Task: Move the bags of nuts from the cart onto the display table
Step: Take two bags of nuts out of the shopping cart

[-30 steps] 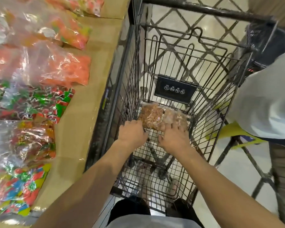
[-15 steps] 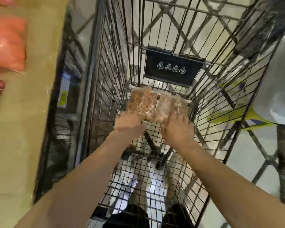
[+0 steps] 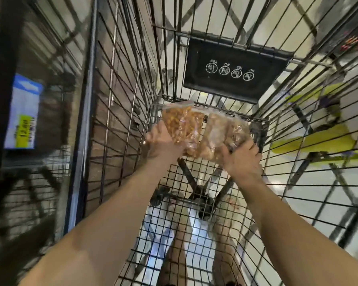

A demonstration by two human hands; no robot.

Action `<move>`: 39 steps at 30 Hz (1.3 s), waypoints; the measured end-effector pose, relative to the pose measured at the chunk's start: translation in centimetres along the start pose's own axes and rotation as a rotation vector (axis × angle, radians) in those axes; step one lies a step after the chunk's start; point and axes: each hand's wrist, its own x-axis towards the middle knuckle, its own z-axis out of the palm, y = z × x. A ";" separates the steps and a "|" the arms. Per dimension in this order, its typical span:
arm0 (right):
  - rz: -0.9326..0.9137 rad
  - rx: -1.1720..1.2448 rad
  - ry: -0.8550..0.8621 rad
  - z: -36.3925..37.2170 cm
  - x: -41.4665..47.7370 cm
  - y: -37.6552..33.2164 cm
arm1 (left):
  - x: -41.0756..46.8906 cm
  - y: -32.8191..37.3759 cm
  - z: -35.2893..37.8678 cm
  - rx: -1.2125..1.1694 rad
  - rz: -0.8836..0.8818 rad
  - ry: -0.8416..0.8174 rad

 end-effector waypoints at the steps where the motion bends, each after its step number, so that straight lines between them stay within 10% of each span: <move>1: 0.004 0.021 0.005 0.4 0.4 0.3 | 0.5 -0.1 0.4 -0.009 -0.009 0.002; 15: 0.057 0.305 0.097 3.5 3.8 1.4 | 4.1 -1.5 4.4 -0.010 -0.007 0.063; 27: 0.046 0.470 0.145 0.5 -0.3 0.7 | -1.3 -1.2 -0.4 -0.580 -0.002 0.029; 39: -0.073 1.022 -0.248 -6.3 -11.8 -0.8 | -16.6 -3.7 -7.2 -0.926 0.068 -0.054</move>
